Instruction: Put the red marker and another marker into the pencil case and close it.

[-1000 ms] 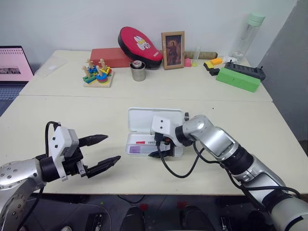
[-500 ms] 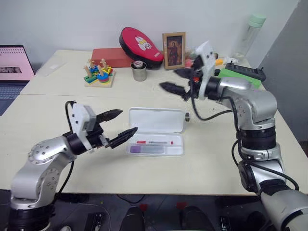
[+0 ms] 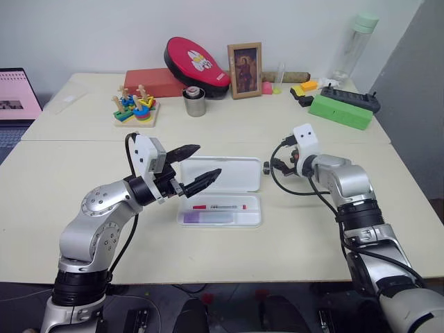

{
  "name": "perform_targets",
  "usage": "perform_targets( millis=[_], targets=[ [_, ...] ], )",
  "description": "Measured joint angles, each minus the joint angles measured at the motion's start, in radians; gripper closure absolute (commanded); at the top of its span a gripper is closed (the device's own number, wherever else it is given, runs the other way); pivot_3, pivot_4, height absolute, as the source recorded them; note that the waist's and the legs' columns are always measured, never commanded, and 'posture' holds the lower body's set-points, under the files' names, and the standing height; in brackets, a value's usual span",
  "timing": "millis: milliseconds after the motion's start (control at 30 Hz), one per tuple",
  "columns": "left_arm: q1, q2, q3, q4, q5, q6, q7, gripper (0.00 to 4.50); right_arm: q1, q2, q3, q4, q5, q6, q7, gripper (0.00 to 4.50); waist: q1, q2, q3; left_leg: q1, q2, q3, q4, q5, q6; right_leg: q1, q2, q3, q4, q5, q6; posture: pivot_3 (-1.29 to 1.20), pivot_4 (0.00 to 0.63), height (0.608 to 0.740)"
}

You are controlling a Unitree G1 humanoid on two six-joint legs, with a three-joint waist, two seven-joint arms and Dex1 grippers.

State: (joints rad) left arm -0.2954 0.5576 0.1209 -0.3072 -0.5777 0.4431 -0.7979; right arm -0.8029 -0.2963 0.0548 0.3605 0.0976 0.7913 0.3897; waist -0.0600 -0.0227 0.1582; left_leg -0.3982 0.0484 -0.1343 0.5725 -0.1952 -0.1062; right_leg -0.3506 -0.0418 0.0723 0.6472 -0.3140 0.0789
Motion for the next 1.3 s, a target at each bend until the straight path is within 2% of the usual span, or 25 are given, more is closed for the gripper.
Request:
perform_targets(
  millis=[433,667,1033,1067,1300],
  targets=[
    [0.008,-0.005,-0.002,-0.002,0.002,-0.011,0.001,0.0,0.008,0.047,0.025,0.101,-0.024,-0.069,-0.017,0.03,0.003,0.0,0.0,0.0,0.0,0.0,0.001,0.0,0.0,0.001,0.0,0.0,-0.001,0.001,0.002,0.0,0.15,0.74],
    [0.011,-0.005,-0.002,-0.005,0.002,-0.012,0.001,0.0,0.008,0.067,0.027,0.116,-0.035,-0.087,-0.021,1.44,0.003,0.0,0.0,0.002,0.0,0.0,0.001,0.0,0.0,0.002,0.0,0.0,0.0,0.001,0.002,0.0,0.15,0.74],
    [0.014,-0.009,-0.002,-0.006,0.001,-0.012,0.002,0.0,0.008,0.073,0.026,0.115,-0.035,-0.088,-0.023,4.07,0.006,0.0,0.0,0.001,0.0,0.0,0.001,0.0,0.0,0.002,0.0,0.0,-0.001,0.002,0.003,0.0,0.15,0.74],
    [0.013,-0.012,-0.002,-0.006,-0.001,-0.012,0.003,0.0,0.008,0.073,0.025,0.115,-0.035,-0.089,-0.023,4.21,0.006,0.0,0.0,0.001,0.0,0.0,0.001,0.0,0.0,0.002,0.0,0.0,-0.001,0.002,0.003,0.0,0.15,0.74],
    [0.002,-0.017,-0.002,-0.006,-0.012,-0.012,0.012,0.0,0.008,0.064,0.004,0.118,-0.034,-0.099,-0.025,4.21,0.007,0.0,0.0,0.001,0.0,0.0,0.001,0.0,0.0,0.002,0.0,0.0,-0.001,0.002,0.003,0.0,0.15,0.74]
  ],
)
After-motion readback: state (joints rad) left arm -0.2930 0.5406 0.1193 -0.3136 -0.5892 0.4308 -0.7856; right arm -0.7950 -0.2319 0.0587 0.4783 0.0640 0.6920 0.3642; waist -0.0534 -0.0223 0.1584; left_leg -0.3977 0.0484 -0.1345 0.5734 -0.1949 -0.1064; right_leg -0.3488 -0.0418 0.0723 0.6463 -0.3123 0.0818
